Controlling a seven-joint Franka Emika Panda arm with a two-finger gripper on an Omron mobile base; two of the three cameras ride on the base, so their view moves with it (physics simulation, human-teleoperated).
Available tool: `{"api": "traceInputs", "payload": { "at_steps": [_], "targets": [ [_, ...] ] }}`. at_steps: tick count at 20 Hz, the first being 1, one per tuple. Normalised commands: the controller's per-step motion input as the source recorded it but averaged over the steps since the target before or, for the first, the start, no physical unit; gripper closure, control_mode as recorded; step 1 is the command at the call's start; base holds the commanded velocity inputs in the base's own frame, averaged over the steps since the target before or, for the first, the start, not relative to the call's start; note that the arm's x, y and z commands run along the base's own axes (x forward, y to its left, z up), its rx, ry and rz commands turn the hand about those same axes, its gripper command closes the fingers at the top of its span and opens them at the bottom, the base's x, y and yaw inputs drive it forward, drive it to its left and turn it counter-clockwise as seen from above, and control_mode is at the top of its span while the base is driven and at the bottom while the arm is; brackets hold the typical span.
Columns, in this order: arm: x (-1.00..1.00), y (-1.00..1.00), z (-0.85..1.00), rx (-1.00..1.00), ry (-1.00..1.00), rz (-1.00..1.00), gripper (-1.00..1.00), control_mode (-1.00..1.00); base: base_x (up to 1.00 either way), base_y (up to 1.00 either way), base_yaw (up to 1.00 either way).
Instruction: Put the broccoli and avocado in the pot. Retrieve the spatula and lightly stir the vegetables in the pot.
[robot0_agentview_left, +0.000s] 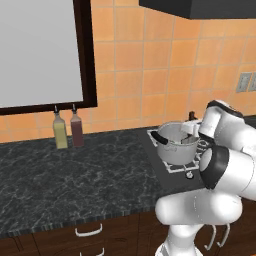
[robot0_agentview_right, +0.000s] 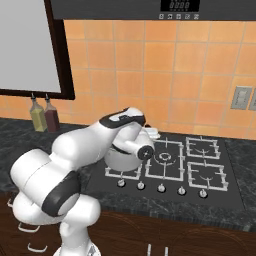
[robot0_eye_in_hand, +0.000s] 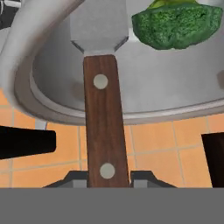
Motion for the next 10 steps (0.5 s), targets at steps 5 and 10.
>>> {"api": "traceInputs", "payload": {
  "at_steps": [5, 10],
  "targets": [
    [0.00, 0.01, -0.01, 0.00, 0.01, -0.08, 1.00, -1.00, 0.00, 0.00, 0.00],
    [-0.02, 0.00, 0.06, 0.00, 0.03, -0.12, 1.00, -1.00, 0.00, 0.00, 0.00]
  ]
}}
